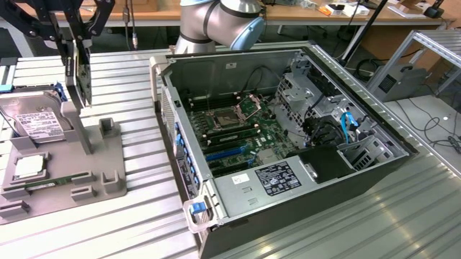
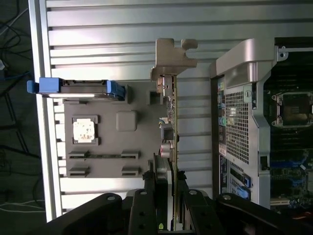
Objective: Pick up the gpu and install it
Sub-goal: 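Pick up the gpu and move the gpu toward the slot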
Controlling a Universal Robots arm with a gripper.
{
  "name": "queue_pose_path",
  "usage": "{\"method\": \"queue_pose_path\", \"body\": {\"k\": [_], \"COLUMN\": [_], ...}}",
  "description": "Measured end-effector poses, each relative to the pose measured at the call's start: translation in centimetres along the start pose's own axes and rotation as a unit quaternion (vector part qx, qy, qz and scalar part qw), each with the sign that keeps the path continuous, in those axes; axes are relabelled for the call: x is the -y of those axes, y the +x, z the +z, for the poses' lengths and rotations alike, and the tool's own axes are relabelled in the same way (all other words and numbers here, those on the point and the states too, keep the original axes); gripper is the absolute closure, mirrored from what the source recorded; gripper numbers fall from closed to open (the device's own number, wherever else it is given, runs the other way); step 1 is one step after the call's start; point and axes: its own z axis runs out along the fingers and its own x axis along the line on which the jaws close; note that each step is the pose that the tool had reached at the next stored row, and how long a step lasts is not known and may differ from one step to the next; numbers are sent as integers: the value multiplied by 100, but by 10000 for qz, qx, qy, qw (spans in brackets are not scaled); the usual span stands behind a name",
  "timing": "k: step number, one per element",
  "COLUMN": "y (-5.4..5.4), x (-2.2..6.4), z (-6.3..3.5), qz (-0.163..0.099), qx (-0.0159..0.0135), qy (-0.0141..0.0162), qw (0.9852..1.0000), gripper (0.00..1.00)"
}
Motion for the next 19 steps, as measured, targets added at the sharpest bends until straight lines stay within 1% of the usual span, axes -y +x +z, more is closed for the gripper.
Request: {"method": "queue_pose_path", "body": {"k": [19], "y": [-6], "x": [-1], "z": [-217], "qz": [0], "qx": [0], "qy": [-2], "qw": [10000], "gripper": [73]}}
